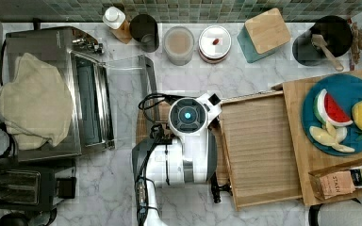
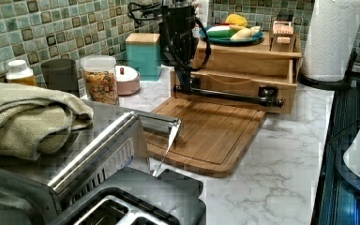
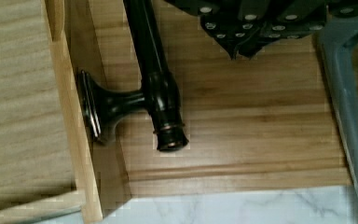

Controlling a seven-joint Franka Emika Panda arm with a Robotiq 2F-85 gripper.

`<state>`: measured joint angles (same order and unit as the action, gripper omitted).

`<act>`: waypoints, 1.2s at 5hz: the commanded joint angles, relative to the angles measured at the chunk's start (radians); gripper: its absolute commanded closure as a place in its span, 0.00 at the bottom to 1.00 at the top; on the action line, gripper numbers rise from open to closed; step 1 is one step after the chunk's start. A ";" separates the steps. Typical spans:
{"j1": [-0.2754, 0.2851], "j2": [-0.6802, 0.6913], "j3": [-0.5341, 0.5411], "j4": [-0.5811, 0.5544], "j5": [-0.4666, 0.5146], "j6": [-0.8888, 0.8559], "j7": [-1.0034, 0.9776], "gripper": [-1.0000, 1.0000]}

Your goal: Close the drawer.

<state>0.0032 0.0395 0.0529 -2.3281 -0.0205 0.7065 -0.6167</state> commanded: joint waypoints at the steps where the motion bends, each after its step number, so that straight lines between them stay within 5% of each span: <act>1: -0.007 0.044 -0.005 -0.072 -0.022 0.042 -0.050 1.00; 4: -0.025 0.036 -0.034 -0.104 -0.082 0.036 -0.059 1.00; 6: -0.087 0.001 -0.086 -0.101 -0.189 0.050 -0.158 1.00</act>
<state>-0.0083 0.1086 0.0281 -2.4570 -0.1925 0.7529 -0.6543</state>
